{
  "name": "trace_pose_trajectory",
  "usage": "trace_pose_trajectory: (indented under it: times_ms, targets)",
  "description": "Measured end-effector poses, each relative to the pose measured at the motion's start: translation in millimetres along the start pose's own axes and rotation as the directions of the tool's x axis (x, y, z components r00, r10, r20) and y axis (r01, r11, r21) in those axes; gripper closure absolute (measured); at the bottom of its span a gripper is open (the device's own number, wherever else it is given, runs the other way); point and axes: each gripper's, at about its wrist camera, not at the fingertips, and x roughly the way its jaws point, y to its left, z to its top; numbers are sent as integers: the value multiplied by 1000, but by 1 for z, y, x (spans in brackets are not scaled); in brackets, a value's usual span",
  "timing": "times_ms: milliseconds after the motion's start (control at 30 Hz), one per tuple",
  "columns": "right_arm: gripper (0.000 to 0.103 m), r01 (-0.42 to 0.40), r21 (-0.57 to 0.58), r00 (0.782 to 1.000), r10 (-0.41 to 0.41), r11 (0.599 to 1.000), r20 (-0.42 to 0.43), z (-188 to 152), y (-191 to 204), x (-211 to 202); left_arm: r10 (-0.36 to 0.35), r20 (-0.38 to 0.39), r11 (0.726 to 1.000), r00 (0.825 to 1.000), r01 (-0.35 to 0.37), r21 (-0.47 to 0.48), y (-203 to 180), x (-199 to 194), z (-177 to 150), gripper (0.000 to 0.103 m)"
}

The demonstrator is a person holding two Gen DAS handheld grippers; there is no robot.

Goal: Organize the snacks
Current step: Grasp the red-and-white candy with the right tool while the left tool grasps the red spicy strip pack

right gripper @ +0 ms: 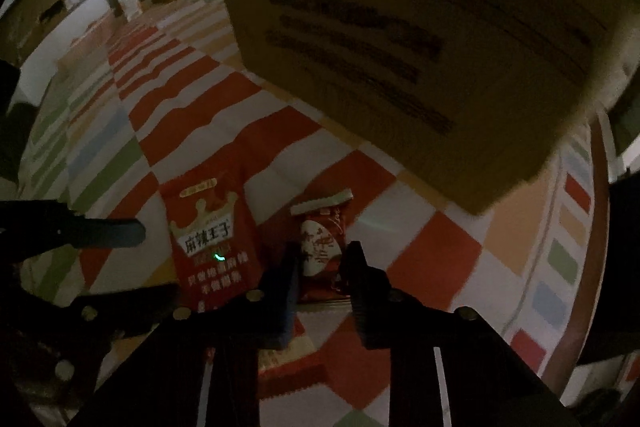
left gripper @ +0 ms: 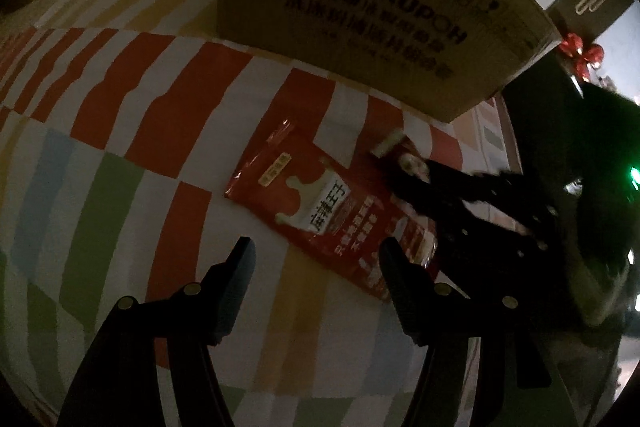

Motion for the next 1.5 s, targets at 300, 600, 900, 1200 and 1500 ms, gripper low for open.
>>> trace_pose_trajectory:
  times_ms: [300,600,900,1200,1500]
  targets:
    - [80,90,104,993,-96,990,62,-24,-26,-32,72,52,989,996,-65,-135,-24,12,-1,36]
    - [80,153,185,980,-173,971,100,-37,-42,-57,178,78,963,981,-157,-220,-42,28,3,23]
    - [80,186,209,971,-212,960,109,-40,-40,-57,275,74,957,959,-266,-111,-62,44,5,20]
    - [80,170,229,974,-199,958,106,-45,-30,-57,212,124,977,969,-213,-10,-47,30,-12,48]
    - [80,157,222,974,-188,962,125,-46,-1,-59,43,104,994,994,-53,100,-26,20,-5,94]
